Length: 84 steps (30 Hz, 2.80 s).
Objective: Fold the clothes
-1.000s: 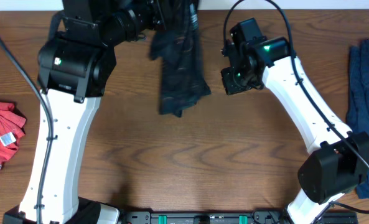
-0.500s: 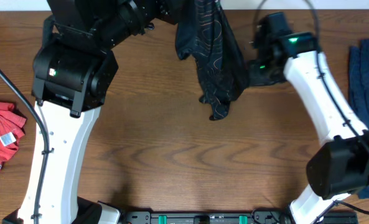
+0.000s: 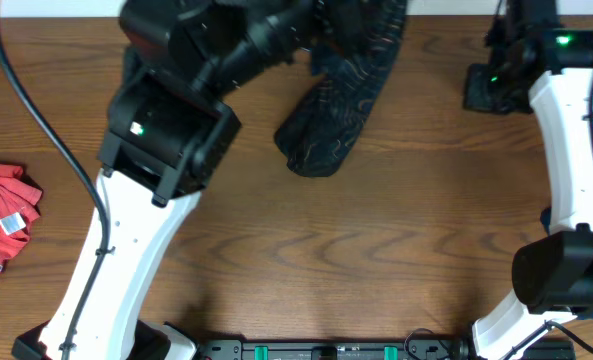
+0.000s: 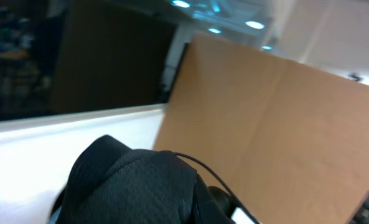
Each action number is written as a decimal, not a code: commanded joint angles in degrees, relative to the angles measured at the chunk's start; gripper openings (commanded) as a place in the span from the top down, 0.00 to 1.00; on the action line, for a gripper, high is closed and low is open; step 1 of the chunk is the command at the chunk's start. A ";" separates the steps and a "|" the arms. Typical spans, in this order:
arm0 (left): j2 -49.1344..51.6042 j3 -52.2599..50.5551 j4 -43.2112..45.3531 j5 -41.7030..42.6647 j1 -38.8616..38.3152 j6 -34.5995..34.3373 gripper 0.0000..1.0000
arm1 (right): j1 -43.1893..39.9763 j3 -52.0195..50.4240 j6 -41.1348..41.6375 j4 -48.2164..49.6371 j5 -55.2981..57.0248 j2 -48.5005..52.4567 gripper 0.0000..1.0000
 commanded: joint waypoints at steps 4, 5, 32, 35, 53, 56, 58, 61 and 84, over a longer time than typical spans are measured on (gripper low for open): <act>-0.48 1.90 4.68 -2.12 -5.75 -0.28 0.94 | -4.09 5.27 -0.26 -1.77 -0.70 -0.57 0.99; -0.48 1.90 5.53 -3.06 -6.78 -0.28 0.94 | -4.66 5.62 -0.26 -2.08 -0.72 -0.57 0.99; 7.10 1.55 -38.10 -38.51 14.43 9.79 0.94 | -4.61 5.70 -3.17 -4.35 -8.22 -0.57 0.99; 10.45 1.53 -42.21 -37.73 15.52 9.81 0.94 | -3.63 5.70 -3.50 -4.37 -8.20 -0.57 0.99; 9.44 1.57 -37.20 -37.73 4.26 10.88 0.94 | 1.68 5.70 -6.03 -4.39 -10.82 -0.57 0.99; 7.10 1.57 -32.98 -37.75 -0.70 10.88 0.94 | 0.63 5.70 -5.79 -3.56 -10.82 -0.57 0.99; 5.42 1.57 -29.68 -37.77 -4.13 10.88 0.94 | -0.17 5.70 -5.79 -3.32 -11.02 -0.57 0.99; 2.86 1.57 -23.52 -37.94 -9.33 11.34 0.94 | -1.55 5.70 -5.79 -3.23 -11.04 -0.57 0.99; 10.08 1.49 -28.13 -53.37 -5.86 15.80 0.92 | -2.97 5.70 -5.84 -3.96 -11.08 -0.57 0.99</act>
